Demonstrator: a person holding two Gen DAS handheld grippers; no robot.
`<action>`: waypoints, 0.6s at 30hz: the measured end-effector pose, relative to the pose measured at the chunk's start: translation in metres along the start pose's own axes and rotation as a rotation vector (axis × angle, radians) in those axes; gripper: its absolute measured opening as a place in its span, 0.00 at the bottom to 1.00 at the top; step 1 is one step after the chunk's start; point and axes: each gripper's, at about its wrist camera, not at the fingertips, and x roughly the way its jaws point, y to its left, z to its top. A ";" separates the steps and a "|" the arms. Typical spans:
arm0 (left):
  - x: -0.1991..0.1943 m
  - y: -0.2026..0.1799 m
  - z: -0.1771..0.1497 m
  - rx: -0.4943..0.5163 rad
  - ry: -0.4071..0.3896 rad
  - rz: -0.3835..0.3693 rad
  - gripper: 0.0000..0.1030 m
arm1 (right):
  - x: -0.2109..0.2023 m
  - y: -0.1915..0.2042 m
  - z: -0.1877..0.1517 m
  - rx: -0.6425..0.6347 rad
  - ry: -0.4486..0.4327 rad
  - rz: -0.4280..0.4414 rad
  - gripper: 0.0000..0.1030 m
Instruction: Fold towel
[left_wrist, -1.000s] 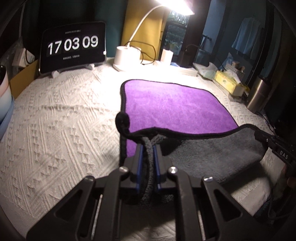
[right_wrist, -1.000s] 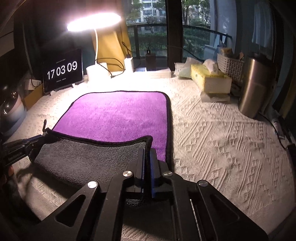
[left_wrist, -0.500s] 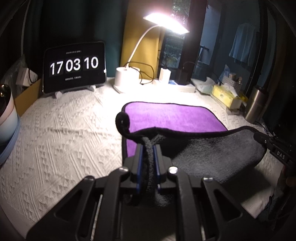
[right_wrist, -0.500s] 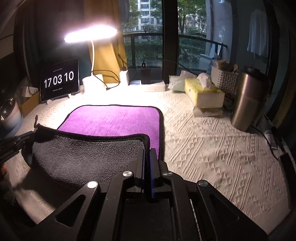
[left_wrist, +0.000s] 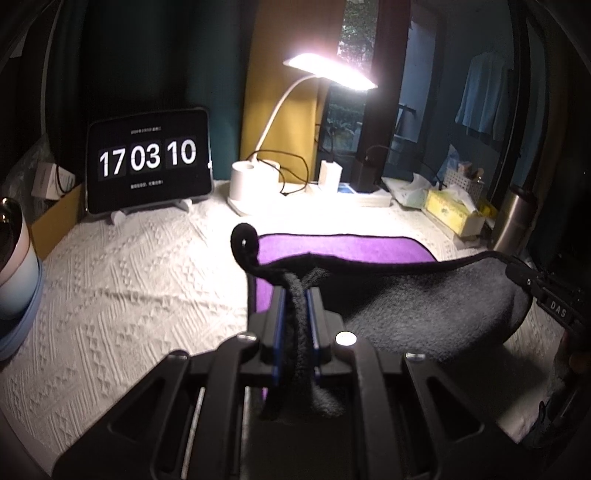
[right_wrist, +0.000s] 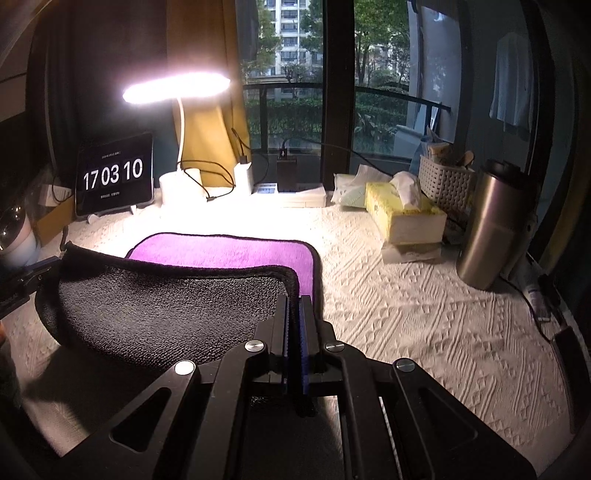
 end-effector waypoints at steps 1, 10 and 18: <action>0.000 0.000 0.002 0.003 -0.005 0.000 0.12 | 0.000 0.000 0.001 -0.001 -0.004 -0.001 0.05; 0.005 0.001 0.015 0.017 -0.031 0.001 0.12 | 0.005 -0.001 0.014 -0.010 -0.039 -0.007 0.05; 0.013 0.003 0.025 0.031 -0.044 -0.001 0.12 | 0.013 -0.002 0.023 -0.024 -0.055 -0.012 0.05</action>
